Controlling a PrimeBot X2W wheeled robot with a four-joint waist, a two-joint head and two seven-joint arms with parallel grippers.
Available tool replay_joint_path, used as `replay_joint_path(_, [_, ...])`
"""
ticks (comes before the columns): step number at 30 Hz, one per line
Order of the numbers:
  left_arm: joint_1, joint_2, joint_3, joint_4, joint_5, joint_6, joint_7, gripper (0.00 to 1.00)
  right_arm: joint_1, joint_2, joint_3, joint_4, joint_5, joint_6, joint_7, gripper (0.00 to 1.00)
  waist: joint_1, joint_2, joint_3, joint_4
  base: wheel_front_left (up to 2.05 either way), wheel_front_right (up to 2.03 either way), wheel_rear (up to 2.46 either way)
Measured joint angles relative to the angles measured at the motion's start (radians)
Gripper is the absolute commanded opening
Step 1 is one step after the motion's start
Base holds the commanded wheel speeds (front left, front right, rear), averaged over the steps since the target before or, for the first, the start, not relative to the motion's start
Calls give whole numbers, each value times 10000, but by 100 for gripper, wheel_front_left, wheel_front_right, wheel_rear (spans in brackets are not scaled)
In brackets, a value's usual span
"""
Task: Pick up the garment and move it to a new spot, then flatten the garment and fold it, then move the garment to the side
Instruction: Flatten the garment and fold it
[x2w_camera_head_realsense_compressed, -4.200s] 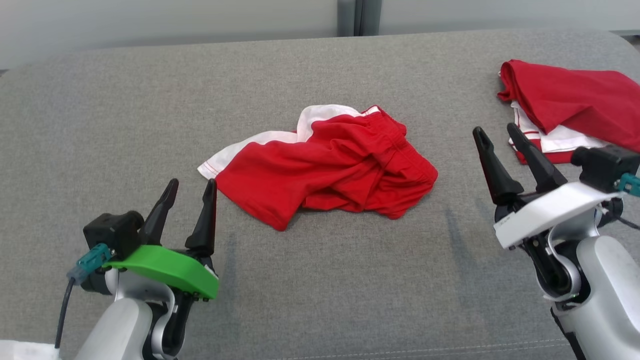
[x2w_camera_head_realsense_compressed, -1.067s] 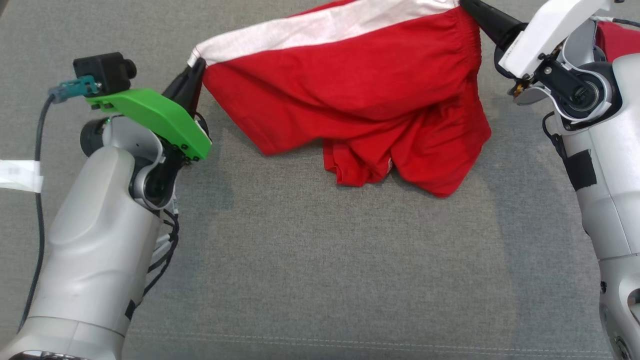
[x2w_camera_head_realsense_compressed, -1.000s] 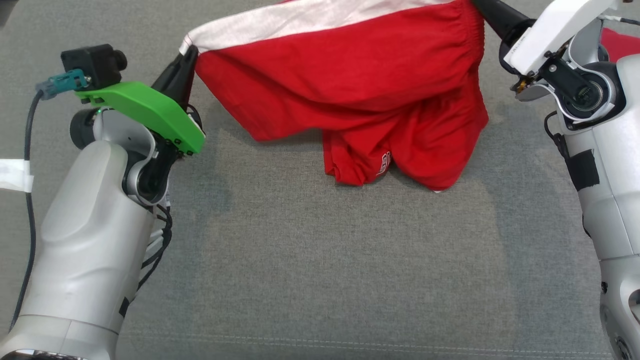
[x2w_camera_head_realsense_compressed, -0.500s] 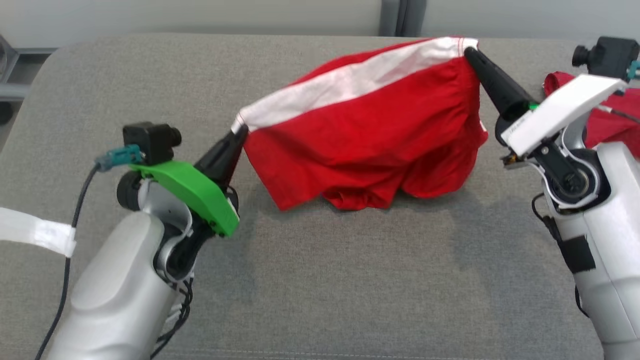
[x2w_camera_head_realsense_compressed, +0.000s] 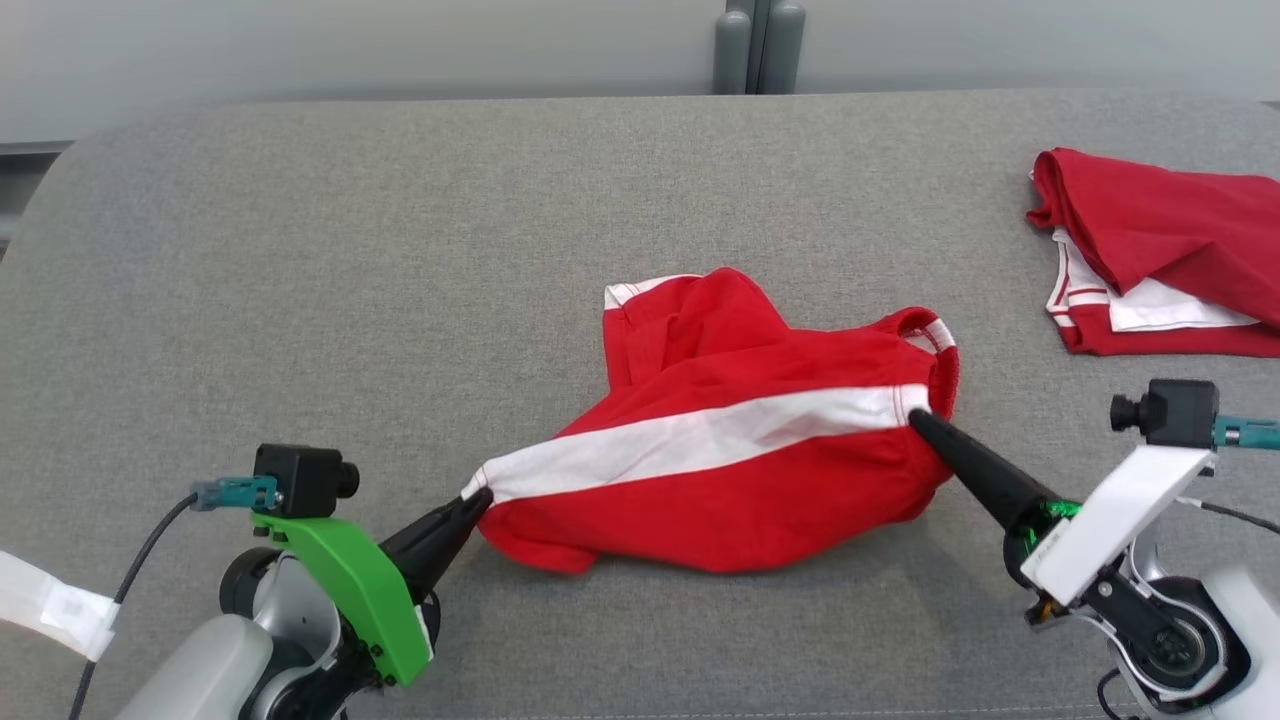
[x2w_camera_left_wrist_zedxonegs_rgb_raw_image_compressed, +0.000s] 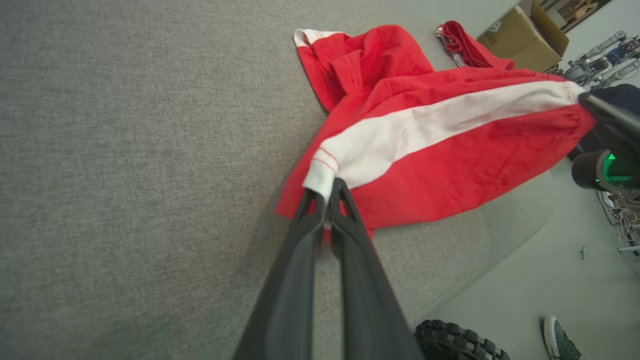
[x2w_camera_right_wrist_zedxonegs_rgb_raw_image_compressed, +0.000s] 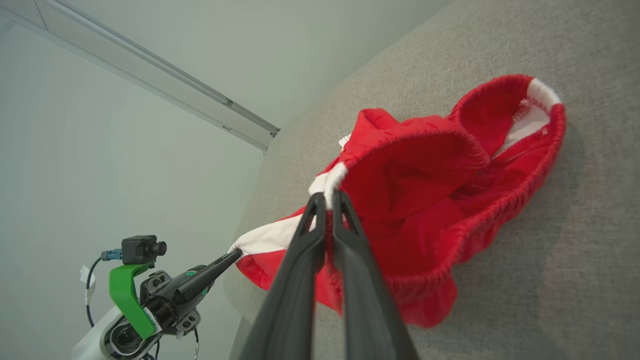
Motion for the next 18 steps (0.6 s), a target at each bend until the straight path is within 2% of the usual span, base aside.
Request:
replay_joint_path(4, [234,516,-42,-650,-4,0,203,0,716,-541,163,-512,21,0,182,0,0,0,195,-52,0,0,0])
replay_joint_path(10, [116,865,35,-1488,-341,0,704,0,680,-1104,-176,-1035,-146,0,-35,0,0,0,693,-135,0,0,0])
replay_joint_path(14, [-938,1204,33,-1482,-621,0,1528,0,-440,-1139,-176,-984,-142,2,194,0,0,0,1143,-197,0,0,0])
replay_joint_path(18, [-2706,1239,387,-1127,-840,0,2272,0,-2315,-1170,-171,-523,-46,2,830,0,0,0,1630,-281,0,0,0])
